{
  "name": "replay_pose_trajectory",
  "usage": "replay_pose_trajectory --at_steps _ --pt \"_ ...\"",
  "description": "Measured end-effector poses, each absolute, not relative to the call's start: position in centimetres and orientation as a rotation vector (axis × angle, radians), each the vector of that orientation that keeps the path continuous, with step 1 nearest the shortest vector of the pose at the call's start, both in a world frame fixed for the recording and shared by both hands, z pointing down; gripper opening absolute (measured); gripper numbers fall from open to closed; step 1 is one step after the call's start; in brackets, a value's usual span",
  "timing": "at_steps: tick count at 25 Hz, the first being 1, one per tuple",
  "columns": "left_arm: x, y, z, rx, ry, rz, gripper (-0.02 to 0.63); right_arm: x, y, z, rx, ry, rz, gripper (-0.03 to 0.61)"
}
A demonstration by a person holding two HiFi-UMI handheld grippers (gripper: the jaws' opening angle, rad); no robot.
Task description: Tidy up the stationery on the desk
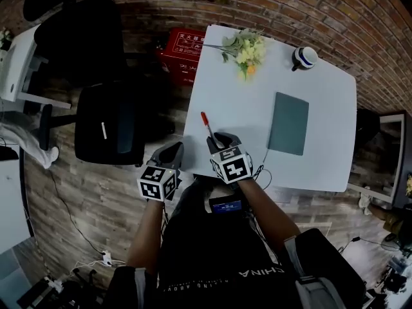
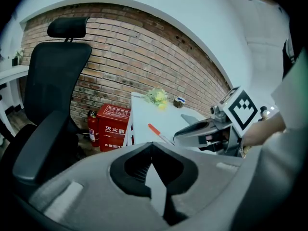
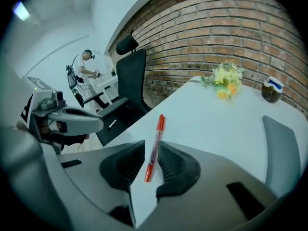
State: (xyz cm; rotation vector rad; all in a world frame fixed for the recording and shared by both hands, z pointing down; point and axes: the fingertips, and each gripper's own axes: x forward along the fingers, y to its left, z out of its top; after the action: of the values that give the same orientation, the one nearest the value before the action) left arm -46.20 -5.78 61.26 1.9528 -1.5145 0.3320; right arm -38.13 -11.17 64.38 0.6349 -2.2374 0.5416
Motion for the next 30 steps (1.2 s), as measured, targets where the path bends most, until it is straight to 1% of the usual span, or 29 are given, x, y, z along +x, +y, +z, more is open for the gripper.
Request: replay_pose_trajectory --at_steps 7,9,10,11,18,24,30 --pt "-47.3 -6.0 61.8 1.972 -1.506 0.329 0.012 -39.0 -11.3 66.3 0.68 -2.176 0.48 0.089" --pt "-47.4 -5.9 62.0 1.972 -1.501 0.335 0.012 -38.8 -11.3 66.5 0.697 -2.158 0.453 0.081" --pt "-47.4 -5.8 62.1 1.97 -1.5 0.338 0.012 -38.8 -11.4 66.6 0.708 -2.153 0.442 0.06" --pt "-47.5 -5.8 62.1 1.969 -1.499 0.34 0.012 -38.7 -11.5 66.6 0.715 -2.151 0.435 0.055" --pt "-47.1 -6.0 61.7 1.977 -1.501 0.348 0.012 -38.1 -11.5 66.3 0.712 -2.153 0.448 0.048" --pt "-44.3 -7.4 60.3 2.023 -1.483 0.341 0.012 -35.2 -12.6 64.0 0.76 -2.172 0.453 0.047" --pt "-39.3 -9.6 58.5 2.087 -1.447 0.332 0.012 -29.4 -14.8 60.7 0.869 -2.195 0.448 0.046"
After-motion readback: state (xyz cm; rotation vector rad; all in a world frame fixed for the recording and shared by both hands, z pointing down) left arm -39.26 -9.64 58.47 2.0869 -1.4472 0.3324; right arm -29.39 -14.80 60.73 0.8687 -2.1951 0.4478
